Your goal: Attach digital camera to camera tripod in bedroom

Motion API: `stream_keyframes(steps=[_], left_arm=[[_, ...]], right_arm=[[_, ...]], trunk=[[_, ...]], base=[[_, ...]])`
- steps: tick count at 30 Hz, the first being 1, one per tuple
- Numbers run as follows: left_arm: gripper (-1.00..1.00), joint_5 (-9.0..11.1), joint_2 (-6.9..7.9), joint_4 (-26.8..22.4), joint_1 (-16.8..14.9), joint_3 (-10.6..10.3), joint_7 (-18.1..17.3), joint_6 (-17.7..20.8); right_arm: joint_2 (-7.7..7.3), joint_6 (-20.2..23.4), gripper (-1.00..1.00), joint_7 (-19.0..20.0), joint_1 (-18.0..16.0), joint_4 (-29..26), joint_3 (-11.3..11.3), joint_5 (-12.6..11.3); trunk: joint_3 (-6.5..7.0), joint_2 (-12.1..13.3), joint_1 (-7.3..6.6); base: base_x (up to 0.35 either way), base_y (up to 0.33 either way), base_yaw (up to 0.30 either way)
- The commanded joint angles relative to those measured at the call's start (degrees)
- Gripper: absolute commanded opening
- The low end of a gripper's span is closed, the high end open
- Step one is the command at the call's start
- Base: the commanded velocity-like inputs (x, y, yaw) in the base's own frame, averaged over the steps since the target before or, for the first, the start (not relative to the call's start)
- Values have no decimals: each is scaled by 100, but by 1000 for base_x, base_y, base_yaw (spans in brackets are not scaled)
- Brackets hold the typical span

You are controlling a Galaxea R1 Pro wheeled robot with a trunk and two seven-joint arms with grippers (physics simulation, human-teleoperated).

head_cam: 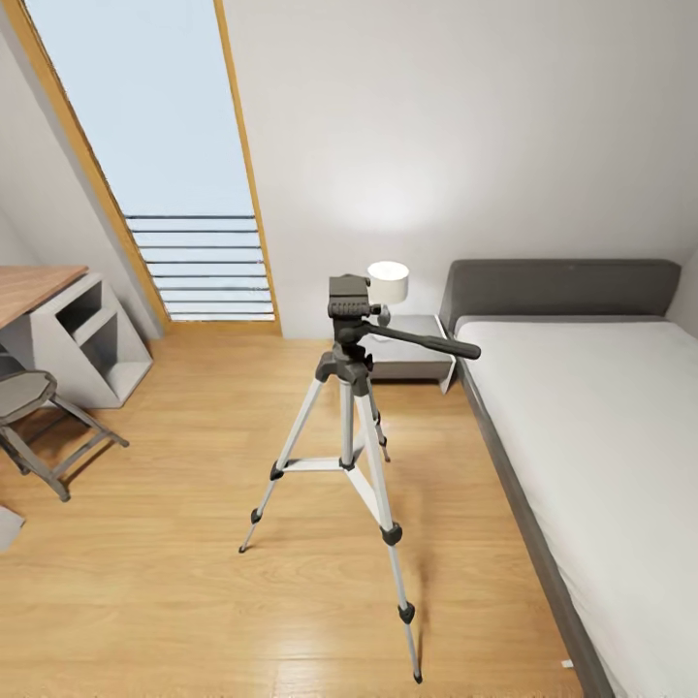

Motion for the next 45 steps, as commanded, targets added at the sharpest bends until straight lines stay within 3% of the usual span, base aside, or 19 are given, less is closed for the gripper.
stream_keyframes(steps=[1, 17, 45], left_arm=[[-100, 60, 2, -1, -3, -44, -32, 16], [-100, 60, 3, -1, -3, -44, -32, 16], [-100, 60, 8, -1, -3, -44, -32, 16]], right_arm=[[-4, -20, 100, 16, -3, 4, -15, 36], [16, 3, 100, 15, -1, 4, -10, 35], [32, 27, 100, 31, -3, 4, 8, 69]], trunk=[[-12, -9, 2], [-20, -9, 2], [-20, -9, 2]], base=[[0, 0, 0], [0, 0, -130], [0, 0, -7]])
